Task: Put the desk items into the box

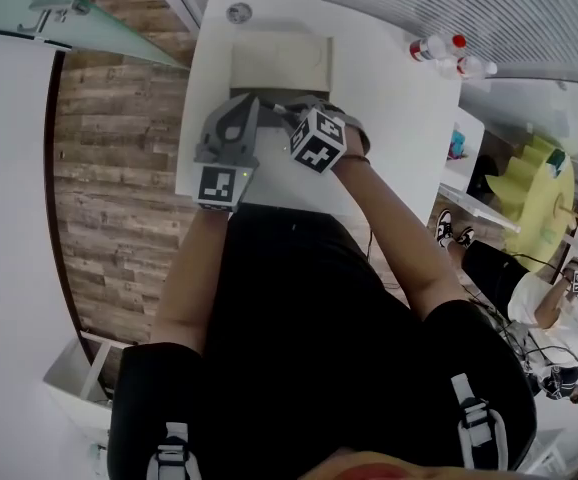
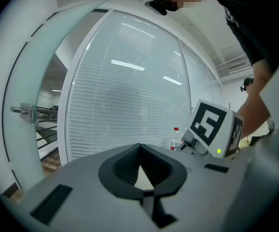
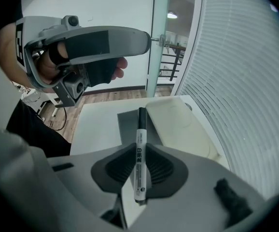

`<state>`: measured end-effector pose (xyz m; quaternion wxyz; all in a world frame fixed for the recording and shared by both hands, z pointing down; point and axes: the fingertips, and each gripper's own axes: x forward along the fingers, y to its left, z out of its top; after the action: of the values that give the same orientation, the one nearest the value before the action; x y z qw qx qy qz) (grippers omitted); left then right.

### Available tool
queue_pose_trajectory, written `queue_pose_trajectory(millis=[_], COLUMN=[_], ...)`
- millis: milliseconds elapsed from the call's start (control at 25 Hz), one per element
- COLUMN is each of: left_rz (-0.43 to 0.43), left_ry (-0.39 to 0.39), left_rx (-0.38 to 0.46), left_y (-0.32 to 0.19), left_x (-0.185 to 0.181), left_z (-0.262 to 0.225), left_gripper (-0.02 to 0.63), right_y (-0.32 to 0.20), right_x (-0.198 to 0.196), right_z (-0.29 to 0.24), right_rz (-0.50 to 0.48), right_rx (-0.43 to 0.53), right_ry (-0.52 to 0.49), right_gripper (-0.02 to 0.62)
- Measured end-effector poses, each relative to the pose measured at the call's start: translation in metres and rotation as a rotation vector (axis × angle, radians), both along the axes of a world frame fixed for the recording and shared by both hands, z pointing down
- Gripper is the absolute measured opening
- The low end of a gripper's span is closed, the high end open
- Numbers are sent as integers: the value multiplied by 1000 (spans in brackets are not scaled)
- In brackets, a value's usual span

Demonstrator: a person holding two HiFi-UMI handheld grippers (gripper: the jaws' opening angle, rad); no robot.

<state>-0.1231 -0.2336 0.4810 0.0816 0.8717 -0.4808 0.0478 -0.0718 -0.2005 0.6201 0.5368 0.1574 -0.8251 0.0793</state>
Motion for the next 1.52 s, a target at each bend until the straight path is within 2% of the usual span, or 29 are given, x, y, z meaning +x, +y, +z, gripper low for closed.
queue_pose_trajectory(millis=[120,240,400,520,640,1040,1520], left_rz=[-10,-10,-22,-12,-23,-10,-35], left_ry=[-9,-54,9,-23,0,-30,-8], left_rx=[-8,-14,-26,-34,-52,-96,-101], left_y=[0,-1,-5,-7,-9,-10,-18], left_x=[-7,-12,-12,-14,-17,-19,-24], left_z=[11,24,32,41,54,87,88], left_gripper=[2,3,2,2,2,3,2], right_y=[-1,-5,-7,-7,-8,-7,-11], right_x=[-7,-11,-14,-16,-17,-18,-18], right_z=[6,12,20,26,34,59,76], right_rz=[-33,-65,-90,-104,-118,-154,-176], right_rx=[5,15,8,-3,-10,-33,-56], right_ry=[8,24,41,50,65,119,144], right_gripper=[69,69,69,69,69,69,69])
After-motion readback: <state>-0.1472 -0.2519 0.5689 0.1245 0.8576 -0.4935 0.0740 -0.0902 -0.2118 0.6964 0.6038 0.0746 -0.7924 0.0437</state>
